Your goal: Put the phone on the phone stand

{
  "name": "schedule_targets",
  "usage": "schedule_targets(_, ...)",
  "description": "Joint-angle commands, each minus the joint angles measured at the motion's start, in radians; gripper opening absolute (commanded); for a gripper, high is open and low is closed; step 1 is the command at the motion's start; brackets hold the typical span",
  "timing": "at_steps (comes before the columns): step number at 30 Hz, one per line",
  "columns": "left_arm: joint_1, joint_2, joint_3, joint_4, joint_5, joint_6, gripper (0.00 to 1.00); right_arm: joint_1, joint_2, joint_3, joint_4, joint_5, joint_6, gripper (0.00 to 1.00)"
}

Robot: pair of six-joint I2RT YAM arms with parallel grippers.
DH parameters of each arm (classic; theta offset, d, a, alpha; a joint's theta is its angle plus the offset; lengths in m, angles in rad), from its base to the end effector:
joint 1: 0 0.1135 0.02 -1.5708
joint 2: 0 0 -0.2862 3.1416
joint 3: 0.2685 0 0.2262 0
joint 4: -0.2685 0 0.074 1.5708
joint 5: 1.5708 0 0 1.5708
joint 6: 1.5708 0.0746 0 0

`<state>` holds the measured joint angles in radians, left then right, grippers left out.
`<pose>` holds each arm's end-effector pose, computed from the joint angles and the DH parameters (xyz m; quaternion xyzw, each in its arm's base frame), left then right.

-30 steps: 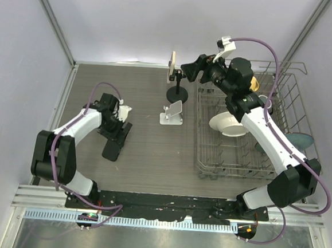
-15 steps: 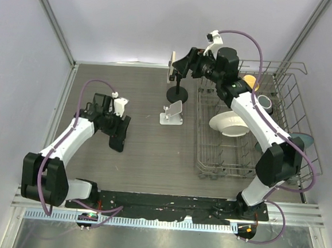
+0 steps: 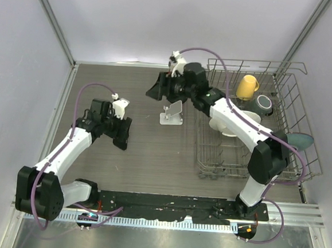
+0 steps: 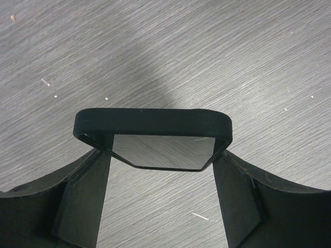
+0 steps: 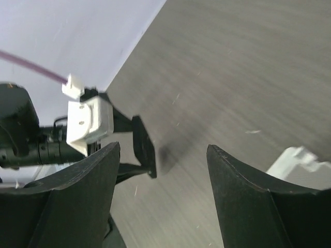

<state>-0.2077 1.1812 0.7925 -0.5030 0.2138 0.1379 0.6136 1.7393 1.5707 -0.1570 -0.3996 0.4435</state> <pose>0.2200 -0.0625 0.2368 0.1962 0.9174 -0.1121 0.3274 0.3335 0.2703 0.3726 -0.1830 0.7835 0.4274 0.4122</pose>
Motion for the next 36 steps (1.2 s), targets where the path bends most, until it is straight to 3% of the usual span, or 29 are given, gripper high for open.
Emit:
schedule_targets(1,-0.016,-0.069,-0.006,0.119,0.062,0.014,0.0,0.103,-0.012,-0.083,0.037,0.056,0.014,0.72)
schedule_targets(8,-0.044,-0.106,-0.027,0.153,0.108,0.017,0.0,0.186,-0.055,-0.247,0.221,0.105,0.098,0.64)
schedule_targets(24,-0.084,-0.126,-0.041,0.17,0.153,0.046,0.0,0.238,-0.084,-0.425,0.485,0.114,0.127,0.64)
schedule_targets(36,-0.096,-0.118,-0.038,0.172,0.159,0.057,0.0,0.278,-0.063,-0.428,0.492,0.134,0.092,0.63)
